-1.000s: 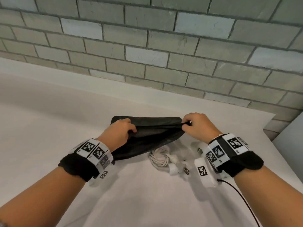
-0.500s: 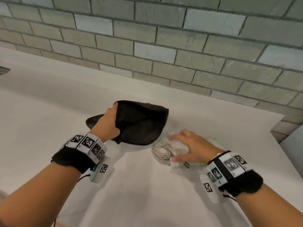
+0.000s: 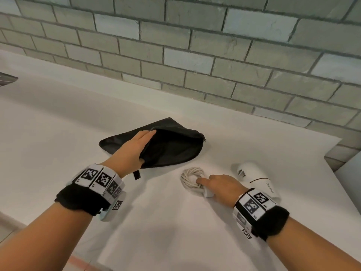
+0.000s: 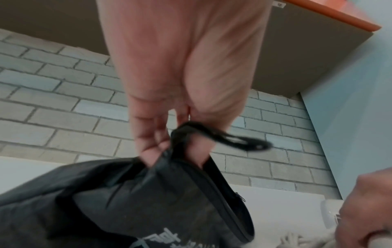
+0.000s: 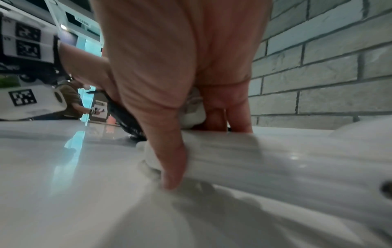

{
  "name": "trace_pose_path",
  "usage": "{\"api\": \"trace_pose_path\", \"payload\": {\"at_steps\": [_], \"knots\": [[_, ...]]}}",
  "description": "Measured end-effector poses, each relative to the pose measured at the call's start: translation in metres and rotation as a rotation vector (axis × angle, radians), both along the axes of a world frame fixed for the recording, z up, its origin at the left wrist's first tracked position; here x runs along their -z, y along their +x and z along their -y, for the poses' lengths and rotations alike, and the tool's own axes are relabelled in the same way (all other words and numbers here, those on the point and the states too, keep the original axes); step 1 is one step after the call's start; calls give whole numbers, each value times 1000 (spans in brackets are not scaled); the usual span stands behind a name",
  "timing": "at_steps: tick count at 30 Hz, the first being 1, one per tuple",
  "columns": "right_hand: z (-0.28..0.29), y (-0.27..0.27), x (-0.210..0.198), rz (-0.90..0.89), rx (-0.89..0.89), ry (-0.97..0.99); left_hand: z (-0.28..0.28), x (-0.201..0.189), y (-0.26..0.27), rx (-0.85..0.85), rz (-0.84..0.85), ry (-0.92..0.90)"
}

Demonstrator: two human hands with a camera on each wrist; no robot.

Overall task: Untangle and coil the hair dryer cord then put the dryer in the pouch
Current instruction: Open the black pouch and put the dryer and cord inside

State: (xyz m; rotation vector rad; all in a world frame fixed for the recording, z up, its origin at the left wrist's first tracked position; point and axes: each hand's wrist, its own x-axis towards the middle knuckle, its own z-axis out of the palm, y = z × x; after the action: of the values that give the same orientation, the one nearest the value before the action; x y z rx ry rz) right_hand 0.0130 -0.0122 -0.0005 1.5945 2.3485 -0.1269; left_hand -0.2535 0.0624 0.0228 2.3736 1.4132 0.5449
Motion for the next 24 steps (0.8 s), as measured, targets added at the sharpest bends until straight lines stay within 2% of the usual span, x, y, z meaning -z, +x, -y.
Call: {"api": "trace_pose_path", "payload": {"at_steps": [2, 6, 9, 11, 13, 14, 17, 19, 20, 23, 24], "knots": [[6, 3, -13, -90, -35, -6, 3, 0, -9, 43, -39, -51], [18, 1, -48, -413, -98, -40, 8, -2, -16, 100, -82, -61], [30, -18, -69, -607, -218, -22, 17, -6, -10, 192, -25, -38], [37, -36, -79, -688, -316, -2, 12, 11, -10, 205, 72, -105], [42, -52, -88, -727, -403, 9, 20, 14, -7, 162, 119, -179], [43, -59, -91, -736, -436, 6, 22, 11, -4, 160, 114, -141], [41, -72, -91, -751, -484, -32, 34, -2, 2, 306, 186, -68], [36, -76, -84, -751, -472, -71, 40, -8, -2, 368, 215, -42], [33, -77, -79, -748, -453, -90, 32, 2, -11, 320, 240, -48], [22, -73, -66, -691, -363, -137, 40, -3, -30, 248, 240, -117], [18, -71, -64, -650, -330, -139, 43, -5, -34, 239, 232, -45]]}}
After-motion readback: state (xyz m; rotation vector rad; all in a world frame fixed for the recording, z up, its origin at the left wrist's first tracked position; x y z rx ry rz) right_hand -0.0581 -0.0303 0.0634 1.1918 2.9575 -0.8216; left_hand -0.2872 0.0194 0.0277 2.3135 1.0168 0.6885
